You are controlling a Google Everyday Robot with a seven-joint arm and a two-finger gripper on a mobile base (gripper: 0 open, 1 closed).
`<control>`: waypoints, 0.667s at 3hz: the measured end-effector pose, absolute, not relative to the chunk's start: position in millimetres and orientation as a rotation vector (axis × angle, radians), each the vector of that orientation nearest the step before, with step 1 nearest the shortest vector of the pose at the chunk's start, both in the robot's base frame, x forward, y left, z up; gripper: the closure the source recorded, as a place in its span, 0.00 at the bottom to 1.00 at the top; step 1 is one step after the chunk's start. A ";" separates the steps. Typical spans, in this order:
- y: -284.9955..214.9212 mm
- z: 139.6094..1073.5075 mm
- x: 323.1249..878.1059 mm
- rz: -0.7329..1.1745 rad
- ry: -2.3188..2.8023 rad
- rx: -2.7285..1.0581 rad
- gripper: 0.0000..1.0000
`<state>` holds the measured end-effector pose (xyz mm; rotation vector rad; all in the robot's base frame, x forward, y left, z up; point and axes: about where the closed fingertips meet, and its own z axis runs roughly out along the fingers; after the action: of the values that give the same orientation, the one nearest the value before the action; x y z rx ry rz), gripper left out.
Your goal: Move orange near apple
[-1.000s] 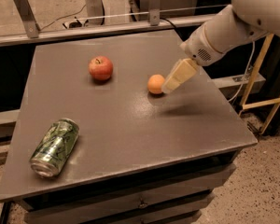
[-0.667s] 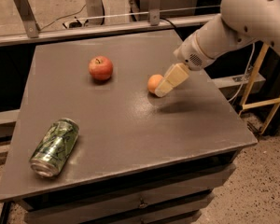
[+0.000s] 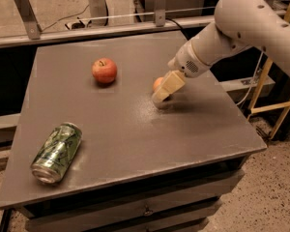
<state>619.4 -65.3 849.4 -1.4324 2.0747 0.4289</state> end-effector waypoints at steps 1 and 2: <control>-66.3 833.7 622.2 0.430 2.112 -1.437 0.33; -72.2 829.8 624.4 0.422 2.127 -1.431 0.64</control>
Offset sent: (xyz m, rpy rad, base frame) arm 0.0075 -0.0167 -0.0302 -0.0546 0.0520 -0.0388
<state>624.4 -72.2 829.8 -1.4310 2.1268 0.4221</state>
